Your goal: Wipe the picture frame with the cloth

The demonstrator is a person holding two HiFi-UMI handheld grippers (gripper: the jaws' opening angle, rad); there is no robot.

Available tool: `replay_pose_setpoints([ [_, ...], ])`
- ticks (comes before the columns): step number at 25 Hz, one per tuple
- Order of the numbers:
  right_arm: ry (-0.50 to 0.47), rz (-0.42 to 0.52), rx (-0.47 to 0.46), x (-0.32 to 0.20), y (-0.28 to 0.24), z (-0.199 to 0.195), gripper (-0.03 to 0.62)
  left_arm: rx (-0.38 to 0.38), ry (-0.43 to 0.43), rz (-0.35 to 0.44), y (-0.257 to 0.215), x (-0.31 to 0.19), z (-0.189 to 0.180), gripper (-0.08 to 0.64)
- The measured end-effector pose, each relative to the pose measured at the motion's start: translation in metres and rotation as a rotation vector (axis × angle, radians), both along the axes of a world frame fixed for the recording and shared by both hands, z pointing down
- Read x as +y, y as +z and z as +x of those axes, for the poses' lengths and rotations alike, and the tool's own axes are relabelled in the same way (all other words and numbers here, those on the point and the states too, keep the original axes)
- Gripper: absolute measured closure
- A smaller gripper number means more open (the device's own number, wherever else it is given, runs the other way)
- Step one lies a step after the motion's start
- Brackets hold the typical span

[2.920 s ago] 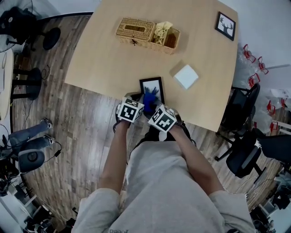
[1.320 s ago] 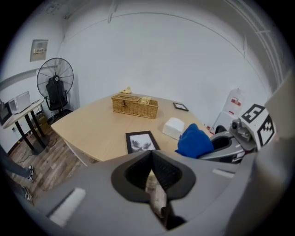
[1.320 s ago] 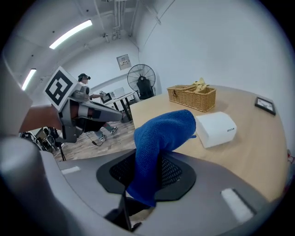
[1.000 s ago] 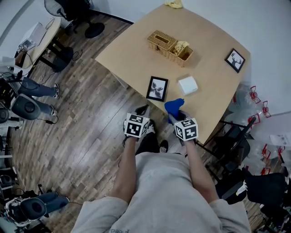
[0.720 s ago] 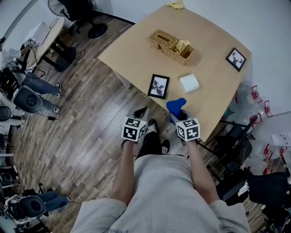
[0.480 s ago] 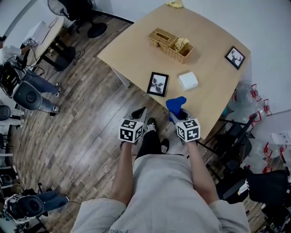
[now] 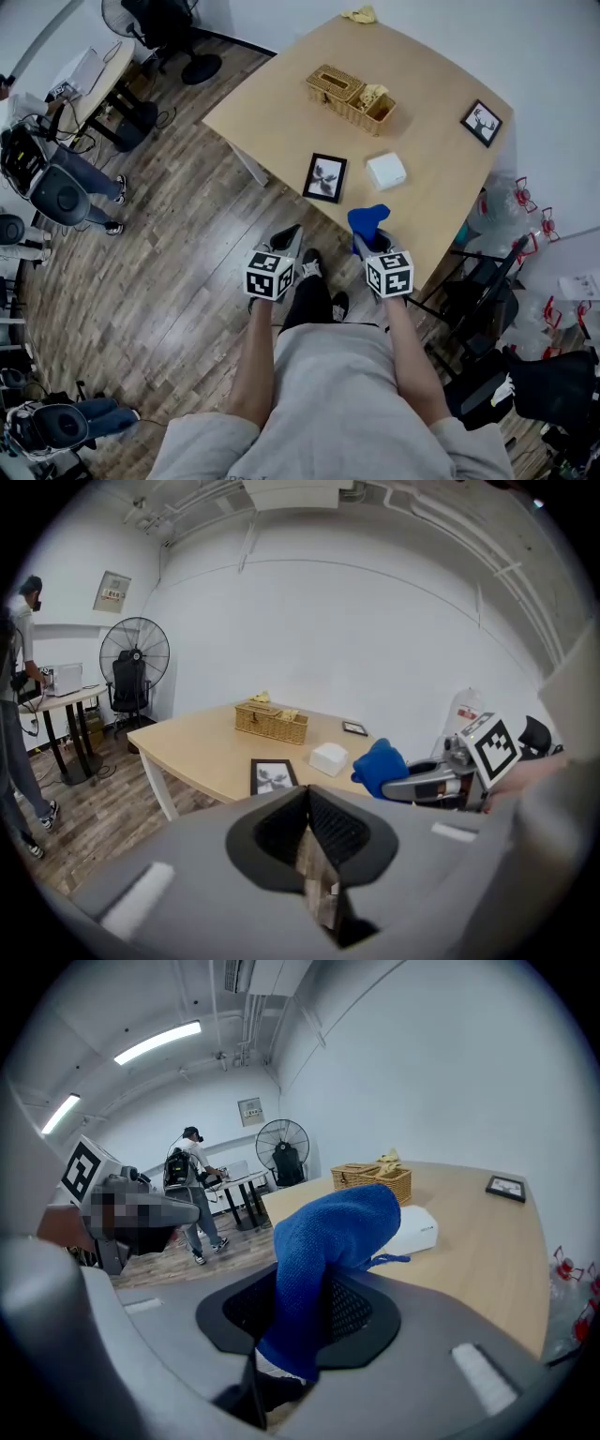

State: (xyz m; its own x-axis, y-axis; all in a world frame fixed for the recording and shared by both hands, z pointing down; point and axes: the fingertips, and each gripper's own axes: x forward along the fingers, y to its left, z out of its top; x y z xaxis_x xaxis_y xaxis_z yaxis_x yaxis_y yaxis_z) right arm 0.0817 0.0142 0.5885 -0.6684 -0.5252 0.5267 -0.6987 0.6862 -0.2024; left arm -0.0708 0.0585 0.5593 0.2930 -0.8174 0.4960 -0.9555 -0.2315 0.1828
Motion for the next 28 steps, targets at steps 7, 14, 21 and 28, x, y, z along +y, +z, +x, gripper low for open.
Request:
replay_pose_setpoints([
  [7, -0.007, 0.016, -0.005, 0.000, -0.004, -0.005, 0.488, -0.011, -0.003, 0.005, -0.002, -0.001, -0.005, 0.508],
  [14, 0.001, 0.029, -0.006, -0.008, -0.006, -0.006, 0.488, -0.022, 0.014, 0.009, -0.004, -0.010, -0.003, 0.508],
  [21, -0.003, 0.016, -0.004, -0.004, -0.001, -0.005, 0.488, -0.025, 0.022, -0.009, 0.001, -0.008, 0.000, 0.508],
  [28, -0.031, 0.035, 0.002, -0.004, -0.004, -0.008, 0.488, -0.026, 0.016, -0.006, 0.002, -0.008, 0.001, 0.508],
])
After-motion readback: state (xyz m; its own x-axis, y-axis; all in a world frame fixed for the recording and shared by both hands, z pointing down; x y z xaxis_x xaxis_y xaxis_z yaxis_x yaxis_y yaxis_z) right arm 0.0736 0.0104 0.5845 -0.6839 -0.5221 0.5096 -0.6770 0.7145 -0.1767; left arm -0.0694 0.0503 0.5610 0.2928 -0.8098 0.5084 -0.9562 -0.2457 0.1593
